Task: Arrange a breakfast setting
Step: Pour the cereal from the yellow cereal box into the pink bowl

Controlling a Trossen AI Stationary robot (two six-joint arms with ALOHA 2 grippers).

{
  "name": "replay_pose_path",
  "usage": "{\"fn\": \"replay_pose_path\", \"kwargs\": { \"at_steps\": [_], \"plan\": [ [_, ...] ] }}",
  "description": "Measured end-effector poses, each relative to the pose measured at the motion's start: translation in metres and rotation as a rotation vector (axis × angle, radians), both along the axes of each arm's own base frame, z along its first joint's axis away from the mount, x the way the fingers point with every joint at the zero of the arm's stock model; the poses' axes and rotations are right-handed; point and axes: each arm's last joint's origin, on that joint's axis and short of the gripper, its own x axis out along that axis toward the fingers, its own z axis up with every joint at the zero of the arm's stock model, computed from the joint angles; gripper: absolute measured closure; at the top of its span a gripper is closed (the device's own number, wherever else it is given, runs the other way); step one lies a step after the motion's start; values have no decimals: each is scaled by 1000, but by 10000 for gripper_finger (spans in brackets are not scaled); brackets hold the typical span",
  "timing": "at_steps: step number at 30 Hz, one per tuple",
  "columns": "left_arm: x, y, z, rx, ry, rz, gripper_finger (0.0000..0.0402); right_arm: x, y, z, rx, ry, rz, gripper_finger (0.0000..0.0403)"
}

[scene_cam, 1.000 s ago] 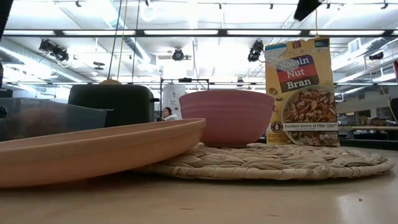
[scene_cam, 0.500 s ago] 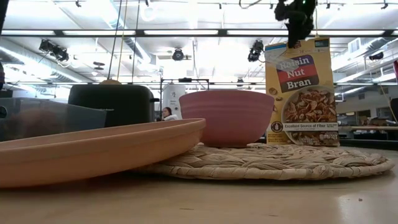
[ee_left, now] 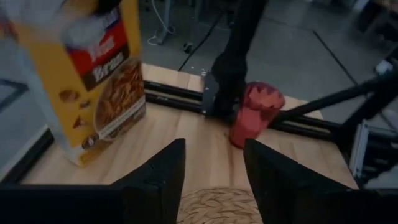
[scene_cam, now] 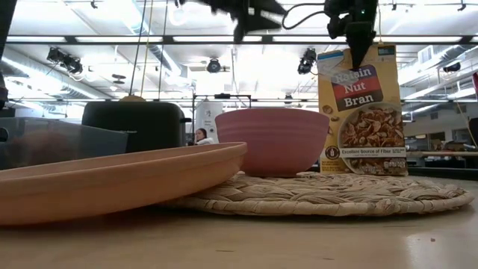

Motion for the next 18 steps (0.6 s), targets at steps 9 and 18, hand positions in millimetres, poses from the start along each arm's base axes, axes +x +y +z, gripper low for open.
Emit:
{"fn": "replay_pose_path", "kwargs": {
  "at_steps": [9,18],
  "plan": [
    [-10,41,-43,-25,-64,108,128,6,5,0,32,-31,85,393],
    [-4,67,-59,9,-69,80,101,8,38,15,-41,-34,275,398]
  ]
}}
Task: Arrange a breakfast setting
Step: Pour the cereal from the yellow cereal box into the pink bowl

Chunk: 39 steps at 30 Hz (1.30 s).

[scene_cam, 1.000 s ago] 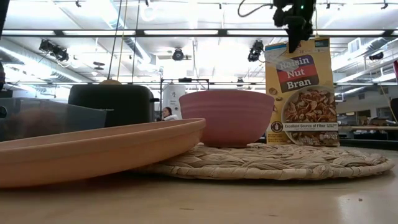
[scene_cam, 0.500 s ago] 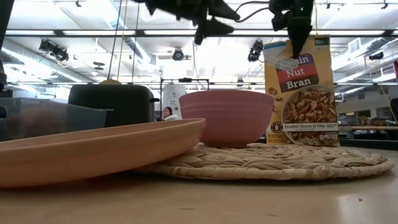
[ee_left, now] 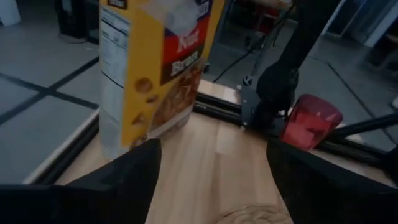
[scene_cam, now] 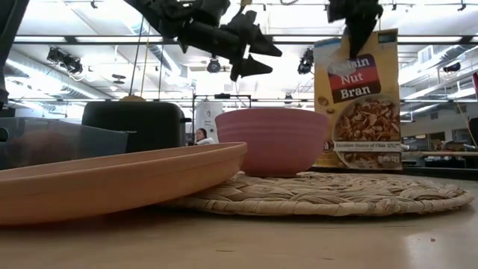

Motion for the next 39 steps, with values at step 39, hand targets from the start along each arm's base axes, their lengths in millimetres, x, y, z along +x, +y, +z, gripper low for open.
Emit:
{"fn": "replay_pose_path", "kwargs": {
  "at_steps": [39],
  "plan": [
    [34,-21,-22,218,-56,68,87,28,74,20,-133,-119,427,400]
  ]
}}
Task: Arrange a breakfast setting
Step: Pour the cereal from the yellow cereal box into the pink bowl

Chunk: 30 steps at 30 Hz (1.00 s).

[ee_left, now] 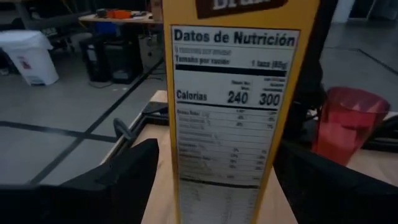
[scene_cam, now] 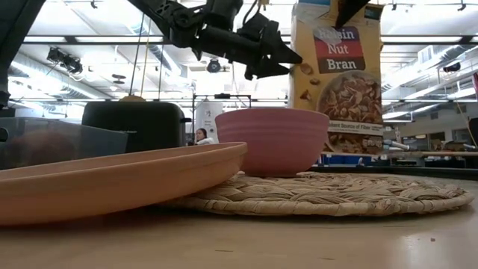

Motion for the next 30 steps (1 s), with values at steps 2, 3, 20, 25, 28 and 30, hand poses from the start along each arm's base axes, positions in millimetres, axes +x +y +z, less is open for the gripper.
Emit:
{"fn": "replay_pose_path", "kwargs": {
  "at_steps": [2,3,20,25,28,30],
  "plan": [
    [0,0,0,0,-3,2,87,1,1,0,-3,-6,8,400],
    [0,0,0,-1,2,-1,87,2,2,1,-4,-11,13,400],
    [1,-2,9,7,-88,-61,88,9,15,24,-73,-181,78,399],
    [2,-3,19,9,-196,-77,89,2,17,37,-80,-246,58,399],
    [2,-4,23,19,-235,-80,102,0,18,41,-77,-269,43,399],
    [2,-4,24,25,-252,-81,120,-2,18,44,-81,-282,33,398]
  ]
}}
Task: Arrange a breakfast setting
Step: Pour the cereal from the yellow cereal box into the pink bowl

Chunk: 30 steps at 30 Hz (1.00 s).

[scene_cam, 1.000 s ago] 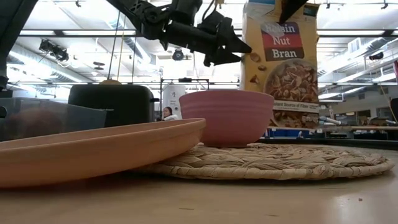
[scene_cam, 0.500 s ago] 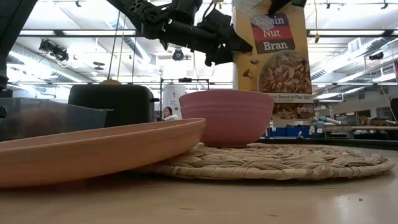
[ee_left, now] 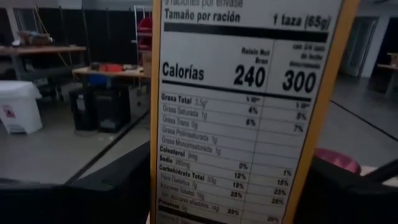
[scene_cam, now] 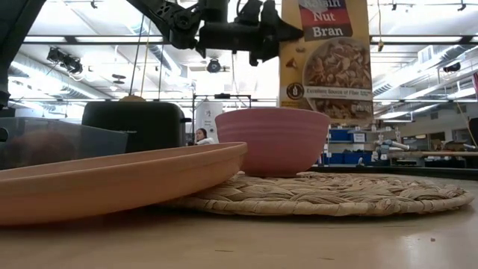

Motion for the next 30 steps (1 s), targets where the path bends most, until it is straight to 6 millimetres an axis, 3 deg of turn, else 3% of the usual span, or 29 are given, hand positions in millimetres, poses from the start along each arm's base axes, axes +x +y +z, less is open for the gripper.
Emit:
{"fn": "replay_pose_path", "kwargs": {
  "at_steps": [7,12,16,20,26,30],
  "plan": [
    [0,-1,3,5,-20,-3,187,-4,1,3,-7,-19,-1,396],
    [-5,-1,11,13,-28,-3,196,-3,1,5,7,-59,-23,379],
    [-14,2,24,14,-37,12,195,-4,1,12,26,-143,-56,328],
    [-27,5,42,15,-53,28,198,-13,7,31,9,-339,-59,258],
    [-53,7,78,43,-141,55,198,-51,19,66,-13,-661,-66,167],
    [-72,4,102,50,-206,67,199,-79,28,73,32,-758,-69,124]
  ]
}}
